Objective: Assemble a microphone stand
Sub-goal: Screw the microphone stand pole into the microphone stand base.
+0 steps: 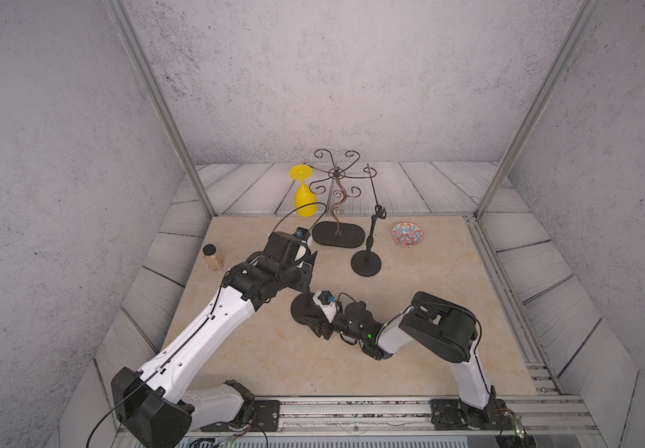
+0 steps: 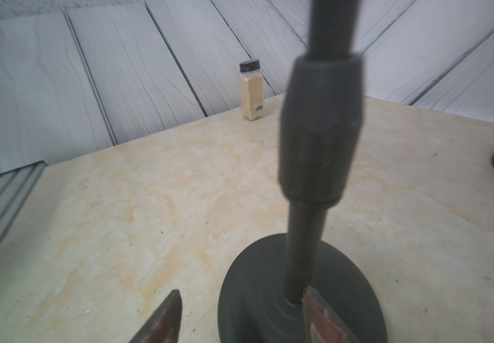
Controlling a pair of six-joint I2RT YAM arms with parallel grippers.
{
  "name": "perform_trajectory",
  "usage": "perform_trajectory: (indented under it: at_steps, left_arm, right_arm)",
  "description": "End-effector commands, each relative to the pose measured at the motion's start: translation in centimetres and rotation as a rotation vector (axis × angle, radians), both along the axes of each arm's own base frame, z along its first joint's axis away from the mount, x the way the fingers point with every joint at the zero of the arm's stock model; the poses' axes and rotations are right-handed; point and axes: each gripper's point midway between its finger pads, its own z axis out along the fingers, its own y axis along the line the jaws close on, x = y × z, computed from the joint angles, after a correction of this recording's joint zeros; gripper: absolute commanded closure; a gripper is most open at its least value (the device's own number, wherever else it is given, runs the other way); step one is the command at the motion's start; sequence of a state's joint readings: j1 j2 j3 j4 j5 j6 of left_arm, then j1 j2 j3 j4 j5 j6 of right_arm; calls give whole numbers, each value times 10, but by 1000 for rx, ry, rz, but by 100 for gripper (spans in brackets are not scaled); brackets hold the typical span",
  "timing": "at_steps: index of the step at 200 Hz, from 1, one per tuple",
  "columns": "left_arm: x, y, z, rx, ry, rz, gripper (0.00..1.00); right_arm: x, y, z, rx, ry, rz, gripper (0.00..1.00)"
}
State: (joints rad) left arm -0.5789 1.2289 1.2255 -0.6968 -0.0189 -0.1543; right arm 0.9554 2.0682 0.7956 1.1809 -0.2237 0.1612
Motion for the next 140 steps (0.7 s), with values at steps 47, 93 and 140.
perform_trajectory:
  at_steps: [47,93,140]
  left_arm:
    - [-2,-2,10,-23,-24,-15,98]
    - [-2,-2,8,-20,-20,-16,98]
    - [0,-3,7,-23,-16,-15,98]
  right_arm:
    - [13,3,70,61,-26,315,40]
    - [29,12,68,35,-38,301,57]
    - [45,7,53,10,-31,154,89]
